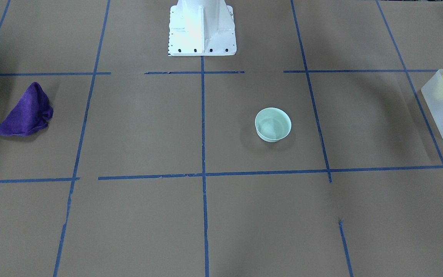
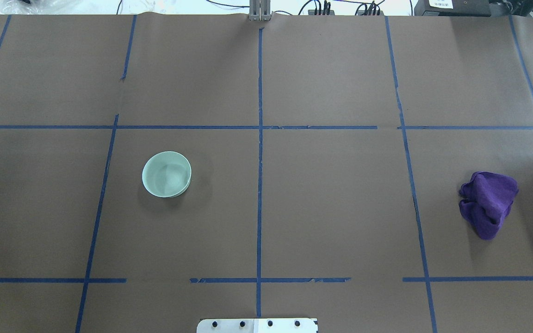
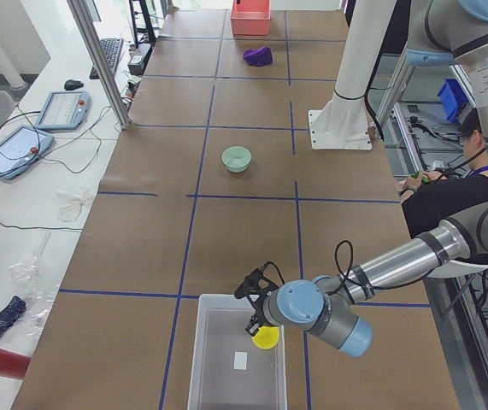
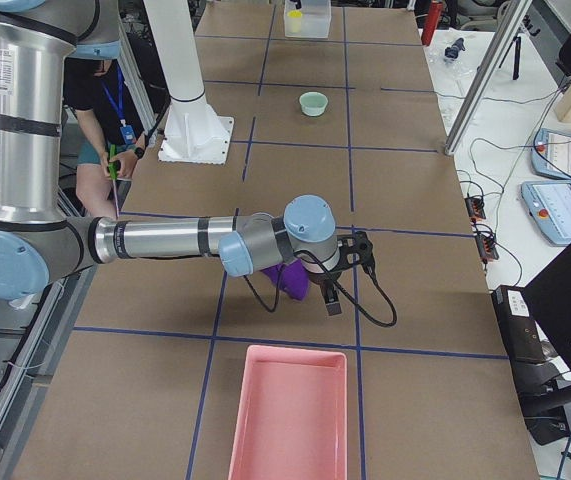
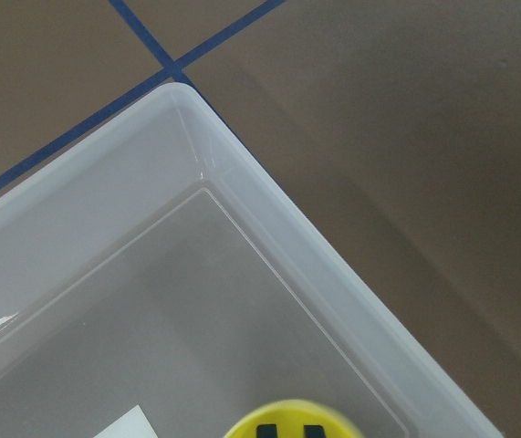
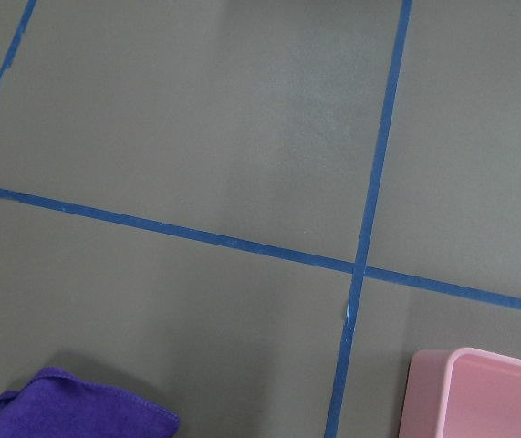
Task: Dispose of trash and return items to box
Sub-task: 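Release the cup and move the right gripper toward the purple cloth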
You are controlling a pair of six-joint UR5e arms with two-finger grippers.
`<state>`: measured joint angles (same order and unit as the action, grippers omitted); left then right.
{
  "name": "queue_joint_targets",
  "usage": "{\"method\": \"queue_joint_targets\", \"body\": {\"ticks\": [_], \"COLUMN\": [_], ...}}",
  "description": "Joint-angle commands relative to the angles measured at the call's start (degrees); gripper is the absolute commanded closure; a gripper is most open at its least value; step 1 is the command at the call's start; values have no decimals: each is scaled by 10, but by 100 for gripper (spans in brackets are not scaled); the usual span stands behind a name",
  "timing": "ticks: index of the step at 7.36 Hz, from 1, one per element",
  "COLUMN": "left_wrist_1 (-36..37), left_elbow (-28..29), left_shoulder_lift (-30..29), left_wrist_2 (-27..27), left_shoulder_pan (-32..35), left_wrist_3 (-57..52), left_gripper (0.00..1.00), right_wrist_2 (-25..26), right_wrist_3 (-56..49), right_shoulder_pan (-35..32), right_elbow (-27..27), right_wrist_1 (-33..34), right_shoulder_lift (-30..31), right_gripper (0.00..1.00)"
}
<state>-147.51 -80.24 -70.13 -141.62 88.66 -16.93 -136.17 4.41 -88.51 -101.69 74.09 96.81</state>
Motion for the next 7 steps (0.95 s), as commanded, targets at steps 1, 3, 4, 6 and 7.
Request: {"method": "queue_joint_targets", "body": {"ticks": [1,3,4,6,7], "left_wrist_1": [-11,-9,-5,73,126], "left_elbow": [-1,-35,-46,-88,-128], "left_shoulder_lift": [0,-18,-25,-59,-64], "left_wrist_2": [0,6,18,18,18], "left_shoulder_pan": [-1,-2,-2,-2,-2], "left_wrist_3": [2,44,56,56,56], "left_gripper": [71,10,0,0,0], "right_wrist_2": [0,-1,-5,-11,-8], "right_wrist_3": [0,-1,2,70,182], "right_shoulder_pan": [0,3,4,53,106], "right_elbow": [-1,-11,-11,-16,-29], "right_wrist_1": [0,-20,-75,-174,-234], "right_shoulder_lift": [0,0,6,9,32], "right_gripper": [0,0,0,0,0]}}
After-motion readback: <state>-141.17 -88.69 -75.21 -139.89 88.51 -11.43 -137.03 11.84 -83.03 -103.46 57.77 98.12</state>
